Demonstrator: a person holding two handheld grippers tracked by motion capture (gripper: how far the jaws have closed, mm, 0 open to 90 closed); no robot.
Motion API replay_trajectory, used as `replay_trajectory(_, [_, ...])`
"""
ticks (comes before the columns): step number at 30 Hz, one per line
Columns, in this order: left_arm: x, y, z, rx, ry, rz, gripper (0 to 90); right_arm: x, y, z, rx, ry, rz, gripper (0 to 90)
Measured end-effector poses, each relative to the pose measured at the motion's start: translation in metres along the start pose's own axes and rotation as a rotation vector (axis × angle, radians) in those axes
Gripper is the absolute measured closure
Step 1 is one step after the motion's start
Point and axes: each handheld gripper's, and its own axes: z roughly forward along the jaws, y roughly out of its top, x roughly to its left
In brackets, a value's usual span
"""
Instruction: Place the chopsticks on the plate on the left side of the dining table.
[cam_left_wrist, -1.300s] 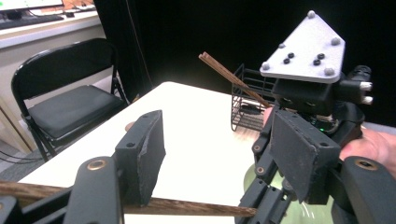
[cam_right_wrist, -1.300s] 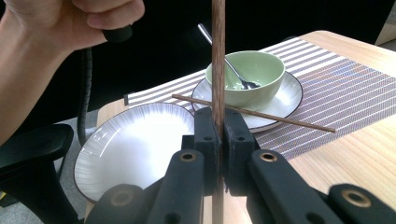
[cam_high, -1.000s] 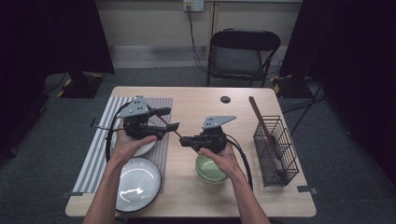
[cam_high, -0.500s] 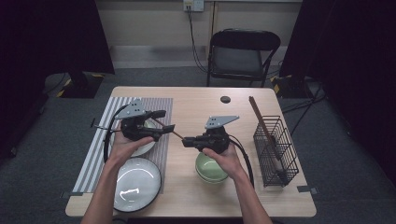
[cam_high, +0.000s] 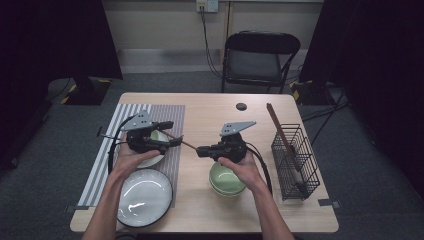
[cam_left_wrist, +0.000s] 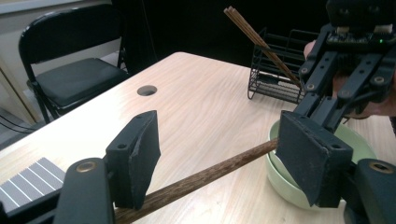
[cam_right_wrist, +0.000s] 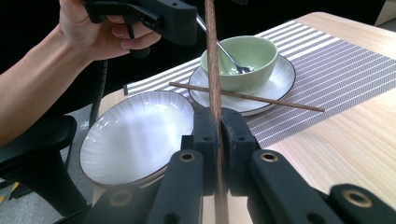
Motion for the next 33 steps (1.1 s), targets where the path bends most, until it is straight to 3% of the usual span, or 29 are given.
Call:
replay_trajectory(4, [0.000, -0.005, -0.001, 0.047, 0.008, 0.020, 32.3, 0.000, 0.000, 0.002, 0.022, 0.010, 0.008, 86.1])
replay_trajectory(6, [-0.001, -0.007, -0.001, 0.046, 0.014, 0.031, 32.1, 0.001, 0.001, 0.003, 0.026, 0.007, 0.009, 86.1])
replay_trajectory(11, [0.000, -0.014, -0.003, 0.047, -0.009, 0.056, 31.4, 0.006, 0.010, -0.005, -0.031, -0.008, 0.006, 86.4])
replay_trajectory(13, [-0.001, -0.017, -0.002, 0.049, -0.003, 0.053, 34.6, 0.007, 0.014, -0.007, -0.023, -0.014, 0.000, 86.5])
replay_trajectory(15, [-0.002, -0.019, 0.002, 0.081, 0.011, 0.060, 35.2, 0.008, 0.016, -0.008, -0.011, -0.022, 0.003, 86.5])
replay_trajectory(19, [-0.005, -0.020, 0.007, 0.112, 0.022, 0.088, 43.7, 0.009, 0.020, -0.010, 0.004, -0.035, 0.013, 86.5])
replay_trajectory(22, [-0.006, -0.021, 0.010, 0.125, 0.035, 0.084, 51.8, 0.010, 0.022, -0.013, 0.004, -0.039, 0.020, 86.5])
replay_trajectory(26, [-0.006, -0.022, 0.014, 0.155, 0.040, 0.087, 56.1, 0.012, 0.025, -0.015, 0.011, -0.060, 0.018, 86.5])
replay_trajectory(33, [-0.007, -0.022, 0.018, 0.164, 0.016, 0.088, 63.8, 0.011, 0.037, -0.019, 0.018, -0.065, 0.018, 86.4])
